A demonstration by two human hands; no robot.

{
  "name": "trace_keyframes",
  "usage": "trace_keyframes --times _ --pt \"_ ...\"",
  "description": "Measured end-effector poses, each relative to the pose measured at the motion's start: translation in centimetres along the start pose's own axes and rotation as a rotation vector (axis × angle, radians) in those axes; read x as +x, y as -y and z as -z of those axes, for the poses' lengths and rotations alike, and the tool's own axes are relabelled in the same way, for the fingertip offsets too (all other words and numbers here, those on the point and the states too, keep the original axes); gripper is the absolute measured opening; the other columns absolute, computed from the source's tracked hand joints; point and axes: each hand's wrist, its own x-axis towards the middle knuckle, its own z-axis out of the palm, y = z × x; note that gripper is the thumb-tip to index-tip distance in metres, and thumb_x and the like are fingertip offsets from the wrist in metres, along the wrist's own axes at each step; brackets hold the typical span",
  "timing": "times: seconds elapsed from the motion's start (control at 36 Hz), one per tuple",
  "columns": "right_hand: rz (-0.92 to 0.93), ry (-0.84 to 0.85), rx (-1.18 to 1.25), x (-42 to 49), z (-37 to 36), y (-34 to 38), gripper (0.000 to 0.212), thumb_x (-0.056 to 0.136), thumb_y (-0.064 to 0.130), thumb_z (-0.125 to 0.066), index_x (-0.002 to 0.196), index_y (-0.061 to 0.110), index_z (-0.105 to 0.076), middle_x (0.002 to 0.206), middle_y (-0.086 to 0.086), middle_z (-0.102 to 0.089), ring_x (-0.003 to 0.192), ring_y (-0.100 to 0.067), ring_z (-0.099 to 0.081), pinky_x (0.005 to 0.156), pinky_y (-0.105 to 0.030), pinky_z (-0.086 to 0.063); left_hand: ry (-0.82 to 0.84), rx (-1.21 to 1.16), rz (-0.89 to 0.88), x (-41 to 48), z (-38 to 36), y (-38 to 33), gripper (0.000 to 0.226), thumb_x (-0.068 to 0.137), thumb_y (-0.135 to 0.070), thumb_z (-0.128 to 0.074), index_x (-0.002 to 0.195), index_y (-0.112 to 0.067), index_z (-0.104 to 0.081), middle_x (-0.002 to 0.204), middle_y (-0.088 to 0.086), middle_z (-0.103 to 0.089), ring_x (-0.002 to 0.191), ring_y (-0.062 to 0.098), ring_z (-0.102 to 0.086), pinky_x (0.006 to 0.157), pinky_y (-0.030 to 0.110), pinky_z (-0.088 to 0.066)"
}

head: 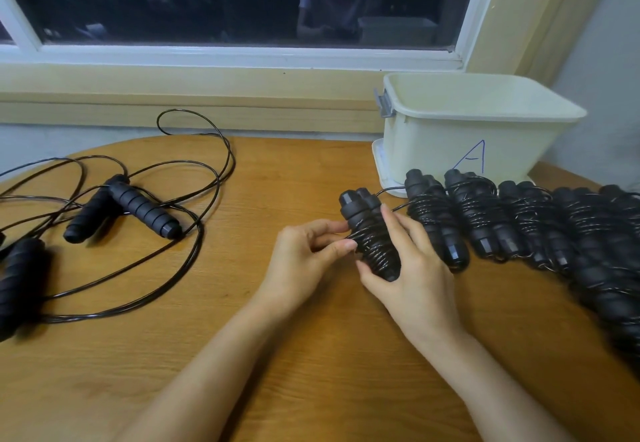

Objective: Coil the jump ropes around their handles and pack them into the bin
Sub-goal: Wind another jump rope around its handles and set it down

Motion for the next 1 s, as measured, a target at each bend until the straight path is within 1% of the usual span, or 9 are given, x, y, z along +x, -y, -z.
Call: trace_keyframes --times 0.08,0.14,0.28,0.36,0.47,0.64,0.72,0.81,1.0 --pt "-0.067 0.028 0.191 0.1 0.0 -0.1 0.079 0.072 0.027 -0.084 0.143 0.018 -0.051 0.135 0.005 -0.057 0.113 0.002 -0.051 0.088 -0.002 -0.038 -0.024 -0.025 -0.020 0.1 0.3 0.0 0.029 0.070 -0.031 -0.072 0.098 -0.021 -0.070 0.087 0.004 -0.077 0.086 0.018 -0.074 0.077 0.033 -0.057" --pt "-0.088 0.045 0.292 0.2 0.0 0.0 0.078 0.072 0.025 -0.085 0.142 0.018 -0.052 0.133 0.005 -0.058 0.116 0.003 -0.050 0.092 0.003 -0.032 -0.047 -0.071 -0.020 0.1 0.4 0.0 0.034 0.068 -0.031 -0.075 0.097 -0.015 -0.069 0.084 0.009 -0.077 0.084 0.025 -0.074 0.077 0.040 -0.056" --pt "-0.121 0.073 0.449 0.3 0.3 0.3 0.076 0.070 0.034 -0.076 0.141 0.022 -0.053 0.129 0.010 -0.059 0.121 0.000 -0.054 0.097 -0.006 -0.038 -0.044 -0.158 -0.011 0.3 0.6 0.1 0.051 0.064 -0.029 -0.078 0.107 -0.008 -0.062 0.084 0.008 -0.076 0.079 0.016 -0.070 0.070 0.025 -0.053" --pt "-0.156 0.116 0.536 0.4 0.6 0.6 0.075 0.071 0.035 -0.076 0.141 0.027 -0.051 0.128 0.014 -0.059 0.121 0.000 -0.054 0.099 -0.013 -0.042 -0.010 -0.227 0.027 0.4 0.6 0.2 0.060 0.064 -0.025 -0.077 0.120 -0.012 -0.059 0.099 0.006 -0.076 0.093 0.016 -0.071 0.077 0.021 -0.056" --pt "-0.189 0.168 0.649 0.4 0.9 0.9 0.075 0.071 0.039 -0.075 0.142 0.027 -0.052 0.128 0.014 -0.062 0.122 -0.003 -0.056 0.103 -0.024 -0.046 0.086 -0.265 0.049 0.4 0.8 0.3 0.069 0.070 -0.026 -0.073 0.135 -0.013 -0.053 0.113 0.003 -0.073 0.106 0.014 -0.069 0.091 0.025 -0.052" --pt "-0.167 0.216 0.693 0.5 1.3 1.0 0.068 0.076 0.029 -0.074 0.141 0.024 -0.054 0.134 0.011 -0.059 0.128 -0.003 -0.051 0.106 -0.021 -0.042 0.194 -0.274 0.092 0.3 1.0 0.1 0.051 0.085 -0.023 -0.071 0.132 -0.012 -0.055 0.118 0.004 -0.072 0.116 0.016 -0.065 0.103 0.029 -0.047" --pt "-0.136 0.212 0.671 0.6 1.3 0.9 0.064 0.076 0.029 -0.074 0.138 0.022 -0.056 0.136 0.011 -0.054 0.130 -0.005 -0.048 0.107 -0.019 -0.039 0.221 -0.340 0.120 0.4 1.3 0.3 0.067 0.076 -0.032 -0.080 0.134 -0.008 -0.053 0.120 0.011 -0.070 0.118 0.024 -0.063 0.106 0.037 -0.046" --pt "-0.125 0.257 0.723 0.7 1.5 1.0 0.063 0.079 0.026 -0.073 0.139 0.024 -0.054 0.134 0.011 -0.055 0.128 -0.004 -0.049 0.103 -0.013 -0.039 0.237 -0.395 0.129 0.5 1.5 0.3 0.091 0.060 -0.044 -0.091 0.132 -0.005 -0.053 0.119 0.017 -0.069 0.114 0.030 -0.065 0.100 0.035 -0.050" --pt "-0.089 0.353 0.770 0.8 1.7 1.2 0.059 0.091 0.014 -0.067 0.143 0.030 -0.045 0.141 0.013 -0.049 0.131 0.004 -0.043 0.101 -0.007 -0.033 0.131 -0.410 0.163 0.6 1.7 0.2 0.093 0.042 -0.040 -0.099 0.120 -0.006 -0.060 0.103 0.015 -0.075 0.092 0.023 -0.073 0.078 0.024 -0.056"
